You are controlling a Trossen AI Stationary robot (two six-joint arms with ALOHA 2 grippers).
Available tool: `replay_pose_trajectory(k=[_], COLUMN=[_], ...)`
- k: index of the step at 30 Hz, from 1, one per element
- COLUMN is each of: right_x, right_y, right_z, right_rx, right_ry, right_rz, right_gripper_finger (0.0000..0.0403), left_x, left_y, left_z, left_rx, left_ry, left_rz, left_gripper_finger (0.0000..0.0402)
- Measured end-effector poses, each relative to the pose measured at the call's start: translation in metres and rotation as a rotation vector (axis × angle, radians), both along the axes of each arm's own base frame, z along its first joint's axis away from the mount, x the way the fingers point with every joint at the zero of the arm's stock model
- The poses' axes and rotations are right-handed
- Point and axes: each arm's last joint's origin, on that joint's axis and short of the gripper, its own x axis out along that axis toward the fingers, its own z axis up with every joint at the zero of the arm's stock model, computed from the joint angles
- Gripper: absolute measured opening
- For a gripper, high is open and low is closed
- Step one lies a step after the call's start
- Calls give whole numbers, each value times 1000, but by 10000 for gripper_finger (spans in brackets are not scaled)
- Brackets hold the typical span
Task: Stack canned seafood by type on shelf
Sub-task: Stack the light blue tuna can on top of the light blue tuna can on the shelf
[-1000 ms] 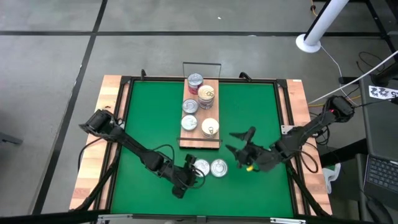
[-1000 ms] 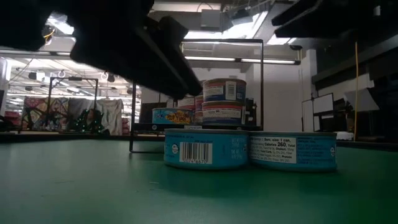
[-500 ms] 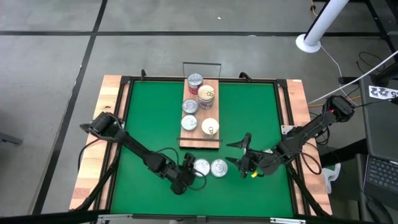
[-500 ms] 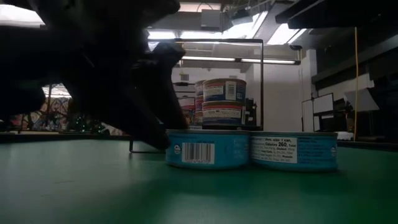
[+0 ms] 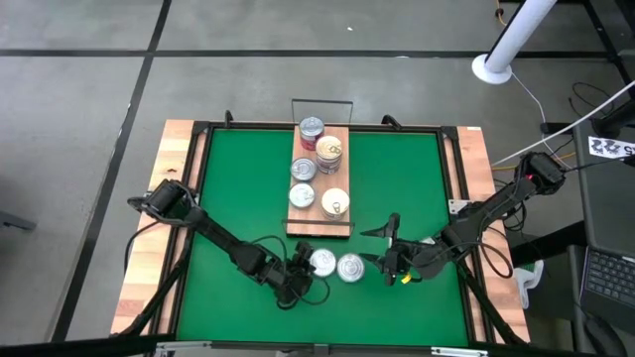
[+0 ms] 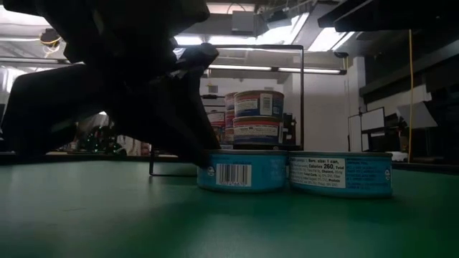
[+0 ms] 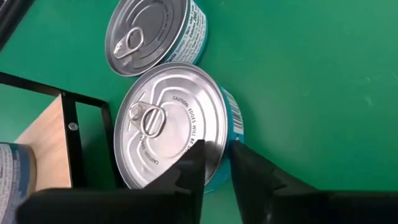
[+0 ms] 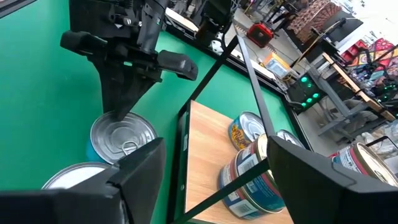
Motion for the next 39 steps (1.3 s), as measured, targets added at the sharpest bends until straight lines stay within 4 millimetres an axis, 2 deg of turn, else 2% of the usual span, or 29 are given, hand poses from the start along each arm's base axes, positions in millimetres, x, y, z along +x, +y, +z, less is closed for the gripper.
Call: replay_pose_trajectory(k=[8, 20, 29, 39], right_x=[0, 0, 0, 0], right_y=[0, 0, 0, 0], right_z=[0, 0, 0, 0], right_rx=[0, 0, 0, 0], right_ry=[0, 0, 0, 0], right_rz=[0, 0, 1, 0], right_gripper_finger=[280, 280, 280, 280], left_x=[1, 0, 6, 16], left_y=[0, -3, -16, -22], left_z=[1, 3, 18, 35], left_rx=[0, -123, -175, -204], left_ry=[-8, -45, -83, -139], left_rz=[-3, 99, 87, 88], left_gripper_finger=[5, 1, 0, 0])
